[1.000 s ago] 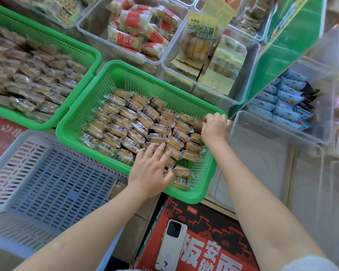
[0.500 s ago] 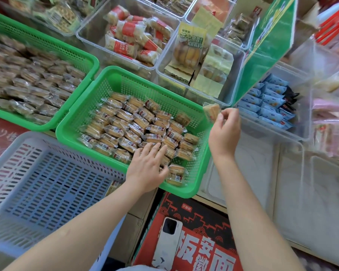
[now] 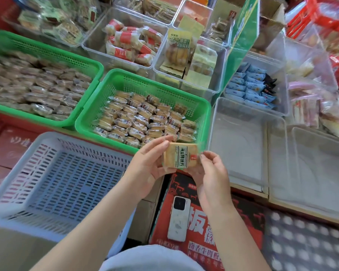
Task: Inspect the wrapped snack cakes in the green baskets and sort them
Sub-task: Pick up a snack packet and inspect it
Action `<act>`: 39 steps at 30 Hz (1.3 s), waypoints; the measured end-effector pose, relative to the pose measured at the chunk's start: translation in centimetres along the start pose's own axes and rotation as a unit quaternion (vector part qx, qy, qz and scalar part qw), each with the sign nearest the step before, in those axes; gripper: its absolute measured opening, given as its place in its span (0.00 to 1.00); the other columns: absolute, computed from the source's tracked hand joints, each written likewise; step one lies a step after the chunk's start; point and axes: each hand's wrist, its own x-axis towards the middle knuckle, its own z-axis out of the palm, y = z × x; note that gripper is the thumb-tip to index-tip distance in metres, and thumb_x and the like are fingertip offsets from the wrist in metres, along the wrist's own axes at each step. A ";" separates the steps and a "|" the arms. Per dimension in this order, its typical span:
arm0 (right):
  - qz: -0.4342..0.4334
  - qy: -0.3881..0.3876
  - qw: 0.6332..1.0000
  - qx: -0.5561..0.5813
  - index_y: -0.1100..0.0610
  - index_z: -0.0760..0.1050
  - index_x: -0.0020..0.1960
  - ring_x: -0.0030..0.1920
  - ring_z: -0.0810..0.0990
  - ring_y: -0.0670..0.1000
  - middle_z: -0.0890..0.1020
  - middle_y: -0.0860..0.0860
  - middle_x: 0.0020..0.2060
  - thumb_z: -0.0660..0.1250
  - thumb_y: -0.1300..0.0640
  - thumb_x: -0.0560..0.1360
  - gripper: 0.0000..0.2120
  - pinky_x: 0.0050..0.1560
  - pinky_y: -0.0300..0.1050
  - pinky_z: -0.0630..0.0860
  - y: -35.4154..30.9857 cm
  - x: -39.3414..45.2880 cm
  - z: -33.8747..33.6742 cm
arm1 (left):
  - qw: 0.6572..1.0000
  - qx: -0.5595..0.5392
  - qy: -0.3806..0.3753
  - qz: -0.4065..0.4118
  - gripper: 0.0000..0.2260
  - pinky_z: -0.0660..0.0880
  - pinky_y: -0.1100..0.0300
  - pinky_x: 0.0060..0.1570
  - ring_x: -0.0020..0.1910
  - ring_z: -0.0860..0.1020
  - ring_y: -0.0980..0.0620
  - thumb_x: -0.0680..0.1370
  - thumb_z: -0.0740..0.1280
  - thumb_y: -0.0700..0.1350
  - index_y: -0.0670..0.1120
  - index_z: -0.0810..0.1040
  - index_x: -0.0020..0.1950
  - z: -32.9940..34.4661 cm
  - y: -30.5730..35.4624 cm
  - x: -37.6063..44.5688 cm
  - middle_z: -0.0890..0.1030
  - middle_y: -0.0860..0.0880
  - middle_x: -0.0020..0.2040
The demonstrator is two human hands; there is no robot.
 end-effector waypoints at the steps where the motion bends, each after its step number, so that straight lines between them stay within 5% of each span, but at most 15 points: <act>1: 0.000 -0.010 1.000 0.003 0.59 0.71 0.53 0.39 0.84 0.50 0.85 0.53 0.39 0.57 0.65 0.83 0.05 0.44 0.47 0.81 0.0 -0.7 0.0 | 1.000 -0.004 -0.009 0.002 0.11 0.82 0.56 0.34 0.43 0.84 0.49 0.73 0.69 0.47 0.49 0.85 0.53 -0.2 0.2 -0.6 0.85 0.45 0.50; 5: -0.021 -0.056 0.998 -0.005 0.59 0.73 0.56 0.46 0.82 0.52 0.84 0.54 0.44 0.58 0.60 0.83 0.06 0.51 0.51 0.77 -0.1 -3.0 -0.3 | 0.999 -0.014 -0.042 -0.004 0.14 0.80 0.60 0.32 0.42 0.83 0.50 0.75 0.67 0.47 0.46 0.82 0.59 -0.8 0.8 -2.8 0.84 0.45 0.48; 10: -0.051 -0.108 0.993 -0.021 0.57 0.75 0.54 0.48 0.82 0.54 0.84 0.55 0.46 0.65 0.52 0.76 0.11 0.51 0.54 0.79 0.2 -5.0 -0.5 | 0.995 -0.053 -0.077 -0.025 0.11 0.79 0.62 0.29 0.40 0.82 0.50 0.77 0.65 0.46 0.48 0.87 0.52 -1.9 0.7 -5.0 0.84 0.43 0.48; 21: -0.019 -0.200 0.973 0.115 0.57 0.76 0.45 0.46 0.82 0.55 0.81 0.56 0.42 0.63 0.57 0.77 0.05 0.41 0.48 0.81 1.7 -8.4 -0.3 | 0.989 -0.008 -0.150 0.014 0.07 0.80 0.59 0.30 0.36 0.82 0.49 0.78 0.67 0.46 0.48 0.85 0.46 -4.0 1.2 -8.8 0.83 0.42 0.44; 26: -0.010 -0.142 0.986 0.092 0.65 0.74 0.59 0.48 0.83 0.56 0.83 0.59 0.47 0.63 0.54 0.75 0.18 0.44 0.46 0.83 2.1 -8.9 0.2 | 0.996 0.057 -0.058 0.034 0.09 0.79 0.60 0.28 0.37 0.82 0.48 0.74 0.68 0.49 0.44 0.79 0.49 -3.7 0.9 -9.2 0.84 0.41 0.46; 31: -0.003 -0.054 0.992 0.111 0.65 0.78 0.56 0.50 0.85 0.55 0.85 0.60 0.50 0.59 0.58 0.82 0.12 0.47 0.46 0.83 2.0 -8.6 0.6 | 0.963 0.233 -0.014 0.131 0.20 0.83 0.54 0.41 0.50 0.84 0.54 0.69 0.75 0.52 0.47 0.77 0.57 -4.0 0.8 -10.0 0.84 0.51 0.52; 35: 0.021 -0.015 0.993 0.112 0.64 0.77 0.58 0.60 0.82 0.60 0.83 0.63 0.56 0.61 0.59 0.81 0.11 0.61 0.52 0.77 2.1 -8.0 1.3 | 0.893 0.369 0.049 0.254 0.12 0.83 0.50 0.44 0.48 0.84 0.56 0.72 0.78 0.46 0.52 0.81 0.53 -4.4 0.4 -10.0 0.85 0.58 0.48; 39: 0.032 0.008 0.993 0.118 0.64 0.75 0.61 0.54 0.84 0.56 0.83 0.63 0.56 0.63 0.61 0.81 0.11 0.52 0.46 0.80 2.3 -7.2 1.6 | 0.896 0.353 0.077 0.257 0.04 0.84 0.53 0.43 0.40 0.85 0.53 0.74 0.77 0.44 0.46 0.85 0.47 -5.0 0.7 -9.2 0.87 0.53 0.41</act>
